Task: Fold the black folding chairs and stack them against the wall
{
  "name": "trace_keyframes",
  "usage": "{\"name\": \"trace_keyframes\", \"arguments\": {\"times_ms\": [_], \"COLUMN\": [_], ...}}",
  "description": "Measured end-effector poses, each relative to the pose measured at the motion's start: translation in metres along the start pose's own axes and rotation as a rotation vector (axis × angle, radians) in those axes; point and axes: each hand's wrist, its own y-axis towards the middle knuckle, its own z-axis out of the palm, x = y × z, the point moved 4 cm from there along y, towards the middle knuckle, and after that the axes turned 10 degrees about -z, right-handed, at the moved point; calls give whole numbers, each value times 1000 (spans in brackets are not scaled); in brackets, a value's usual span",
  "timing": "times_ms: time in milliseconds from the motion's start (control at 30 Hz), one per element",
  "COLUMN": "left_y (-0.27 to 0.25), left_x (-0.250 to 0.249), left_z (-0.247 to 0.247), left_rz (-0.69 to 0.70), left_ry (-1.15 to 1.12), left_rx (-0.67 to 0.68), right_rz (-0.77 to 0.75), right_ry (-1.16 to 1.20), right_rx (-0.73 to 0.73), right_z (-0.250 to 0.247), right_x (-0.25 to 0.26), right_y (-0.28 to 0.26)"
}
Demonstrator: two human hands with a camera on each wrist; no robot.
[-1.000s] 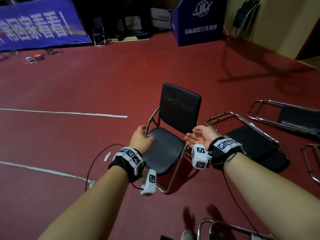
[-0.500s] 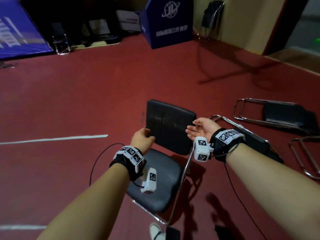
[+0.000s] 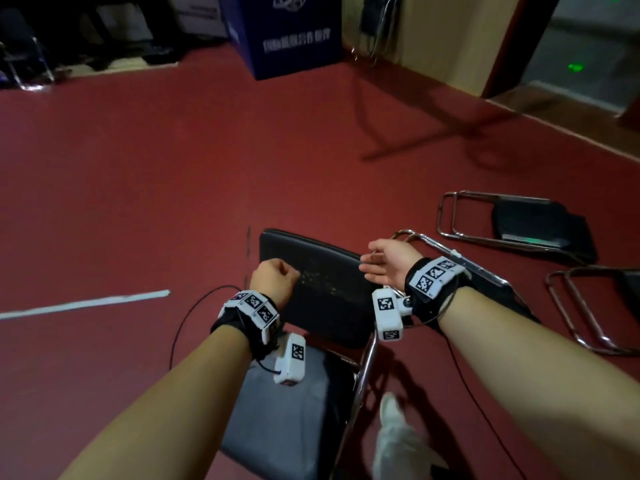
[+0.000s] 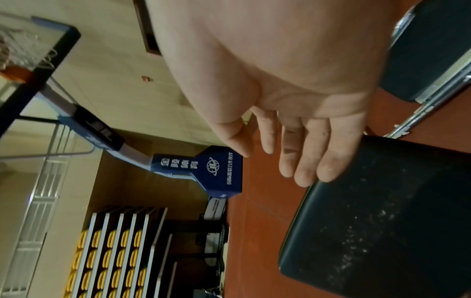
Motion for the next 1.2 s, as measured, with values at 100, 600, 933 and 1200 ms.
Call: {"name": "trace_keyframes", "arguments": {"times_ms": [100,600,933,1200], "left_y": [33,95,86,31], "left_x": [4,10,37,93], "left_z": [14,69,58,28], "left_rz": [-89,-505,-523,-443], "left_ry": [-5,-102,-146,-174], "left_rx": [-25,-23,-33,-43], "right_rz": [-3,-107,-94,-166], "right_ry": [-176,-987,-1109,-1192], "right_rx": [51,646,684,539], "right_z": [15,71,76,87], "right_x": [6,-13,-29,-40], "right_y": [52,211,213,166]}}
